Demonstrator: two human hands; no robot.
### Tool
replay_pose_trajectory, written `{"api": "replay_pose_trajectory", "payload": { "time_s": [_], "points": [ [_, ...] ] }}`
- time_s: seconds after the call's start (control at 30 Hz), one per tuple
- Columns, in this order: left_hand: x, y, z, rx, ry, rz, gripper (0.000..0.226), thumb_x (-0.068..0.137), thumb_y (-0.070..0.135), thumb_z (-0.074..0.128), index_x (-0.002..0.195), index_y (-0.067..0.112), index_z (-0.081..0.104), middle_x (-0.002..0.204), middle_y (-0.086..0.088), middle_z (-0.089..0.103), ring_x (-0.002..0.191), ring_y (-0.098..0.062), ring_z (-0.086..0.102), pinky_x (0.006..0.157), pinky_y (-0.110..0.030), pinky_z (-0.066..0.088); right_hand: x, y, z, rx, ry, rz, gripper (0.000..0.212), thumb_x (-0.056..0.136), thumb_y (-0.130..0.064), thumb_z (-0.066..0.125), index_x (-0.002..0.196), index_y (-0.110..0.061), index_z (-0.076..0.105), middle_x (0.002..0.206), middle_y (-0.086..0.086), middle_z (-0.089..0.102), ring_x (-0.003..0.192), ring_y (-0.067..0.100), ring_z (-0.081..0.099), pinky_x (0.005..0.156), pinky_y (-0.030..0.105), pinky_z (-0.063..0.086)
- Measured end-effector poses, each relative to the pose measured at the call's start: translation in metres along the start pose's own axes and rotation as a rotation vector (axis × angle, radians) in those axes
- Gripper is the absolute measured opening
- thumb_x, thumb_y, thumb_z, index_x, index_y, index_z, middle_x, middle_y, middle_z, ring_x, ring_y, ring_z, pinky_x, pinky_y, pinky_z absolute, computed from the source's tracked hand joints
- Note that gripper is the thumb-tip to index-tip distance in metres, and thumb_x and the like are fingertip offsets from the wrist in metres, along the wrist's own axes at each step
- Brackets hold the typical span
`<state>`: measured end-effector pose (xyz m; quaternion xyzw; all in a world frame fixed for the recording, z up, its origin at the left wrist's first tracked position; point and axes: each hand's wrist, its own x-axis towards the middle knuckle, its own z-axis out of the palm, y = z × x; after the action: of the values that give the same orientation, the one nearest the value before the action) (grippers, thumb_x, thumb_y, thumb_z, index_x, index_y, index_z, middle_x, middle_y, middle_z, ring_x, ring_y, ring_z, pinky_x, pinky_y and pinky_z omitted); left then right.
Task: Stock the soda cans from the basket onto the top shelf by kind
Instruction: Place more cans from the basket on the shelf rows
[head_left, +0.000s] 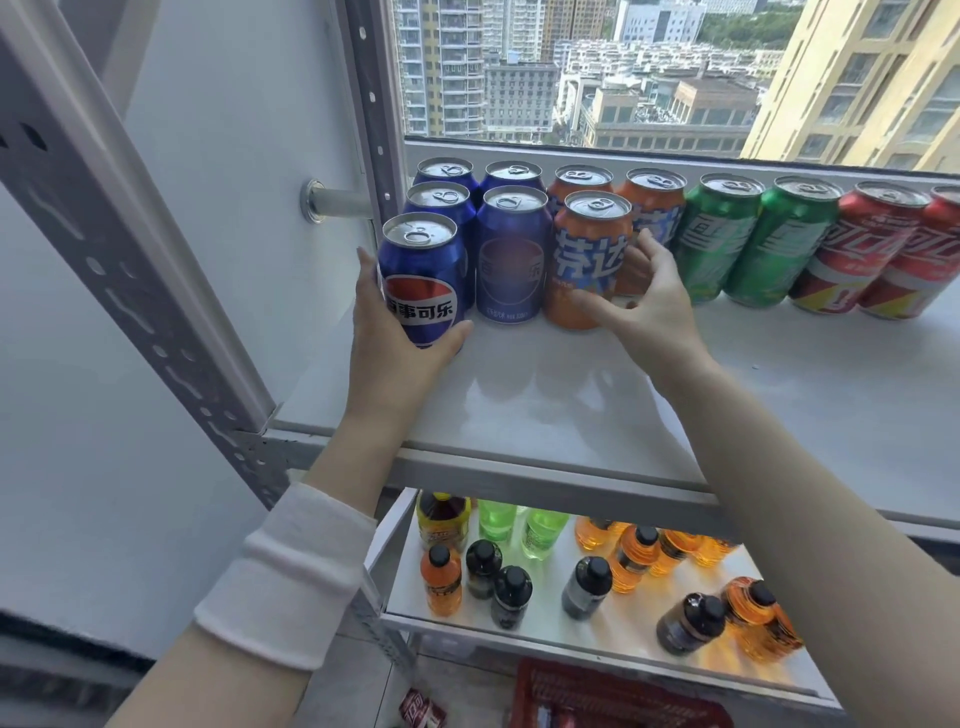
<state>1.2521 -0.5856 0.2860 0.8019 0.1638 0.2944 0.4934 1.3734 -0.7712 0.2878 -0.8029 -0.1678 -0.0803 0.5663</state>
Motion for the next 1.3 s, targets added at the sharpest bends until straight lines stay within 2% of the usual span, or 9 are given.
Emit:
{"api": "replay_pose_trajectory", "payload": {
  "time_s": [0.07,0.13,0.23,0.37,0.67,0.87,1.0,1.17,1.3],
  "points": [
    [-0.009,0.004,-0.003,0.039,0.022,0.000,0.101,0.075,0.025,0.074,0.148,0.019,0.004,0.154,0.001,0.020,0.140,-0.012,0.023,0.105,-0.018,0.025,-0.011,0.000,-0.004,-0.054,0.008,-0.016,0.096,0.072,-0.025,0.078,0.146,-0.006,0.020,0.147,0.010,0.035,0.135,0.018,0.035,0.113,0.037,0.030],
    [-0.022,0.010,-0.006,0.106,0.060,0.010,0.097,0.078,0.027,0.072,0.148,0.016,0.005,0.156,0.000,0.015,0.142,-0.013,0.017,0.103,-0.014,0.019,-0.025,-0.004,-0.010,-0.096,0.000,-0.028,0.094,0.075,-0.028,0.076,0.146,-0.006,0.019,0.148,0.012,0.032,0.137,0.020,0.031,0.114,0.037,0.027],
    [-0.047,0.019,-0.010,0.183,0.110,0.017,0.093,0.081,0.032,0.068,0.148,0.014,0.007,0.157,-0.004,0.011,0.144,-0.016,0.013,0.111,-0.022,0.014,-0.049,-0.013,-0.023,-0.130,-0.015,-0.053,0.090,0.078,-0.027,0.073,0.146,-0.004,0.018,0.148,0.013,0.028,0.137,0.021,0.030,0.114,0.030,0.024],
    [-0.089,0.033,-0.013,0.213,0.161,0.032,0.087,0.084,0.032,0.064,0.148,0.012,0.008,0.157,-0.007,0.012,0.145,-0.019,0.010,0.118,-0.033,0.013,-0.090,-0.023,-0.045,-0.205,-0.051,-0.103,0.086,0.081,-0.028,0.069,0.146,-0.004,0.018,0.150,0.010,0.026,0.139,0.018,0.026,0.103,0.012,0.017],
    [-0.224,0.066,0.007,0.279,0.078,0.073,0.073,0.091,0.031,0.055,0.148,0.013,0.012,0.156,-0.005,0.016,0.144,-0.018,0.015,0.116,-0.031,0.017,-0.235,-0.017,-0.123,-0.356,-0.088,-0.242,0.077,0.085,-0.027,0.065,0.143,0.001,0.023,0.146,0.016,0.032,0.139,0.024,0.025,0.112,0.022,0.015],
    [-0.299,0.076,0.022,0.324,-0.068,0.108,0.072,0.091,0.029,0.054,0.148,0.011,0.013,0.156,-0.007,0.017,0.144,-0.020,0.014,0.116,-0.031,0.016,-0.314,-0.006,-0.156,-0.386,-0.102,-0.178,0.076,0.087,-0.028,0.063,0.144,0.000,0.022,0.149,0.015,0.029,0.142,0.026,0.022,0.117,0.037,0.020],
    [-0.334,0.079,0.029,0.354,-0.163,0.149,0.069,0.092,0.030,0.053,0.146,0.007,0.018,0.153,-0.010,0.024,0.141,-0.023,0.021,0.115,-0.039,0.022,-0.358,-0.003,-0.173,-0.408,-0.063,-0.133,0.075,0.087,-0.030,0.062,0.144,-0.001,0.023,0.149,0.014,0.030,0.141,0.025,0.024,0.116,0.036,0.021],
    [-0.375,0.070,0.032,0.358,-0.278,0.185,0.069,0.092,0.030,0.053,0.147,0.008,0.016,0.155,-0.008,0.019,0.144,-0.022,0.014,0.118,-0.034,0.014,-0.414,0.007,-0.182,-0.466,-0.043,-0.055,0.073,0.087,-0.030,0.062,0.144,-0.002,0.025,0.149,0.014,0.031,0.141,0.026,0.024,0.116,0.034,0.021],
    [-0.411,0.051,0.033,0.346,-0.352,0.160,0.069,0.092,0.029,0.054,0.147,0.010,0.018,0.155,-0.008,0.019,0.144,-0.023,0.015,0.117,-0.039,0.017,-0.462,0.027,-0.181,-0.494,-0.047,0.042,0.073,0.087,-0.031,0.062,0.144,-0.004,0.026,0.149,0.013,0.032,0.140,0.026,0.026,0.116,0.037,0.022]
  ]
}}
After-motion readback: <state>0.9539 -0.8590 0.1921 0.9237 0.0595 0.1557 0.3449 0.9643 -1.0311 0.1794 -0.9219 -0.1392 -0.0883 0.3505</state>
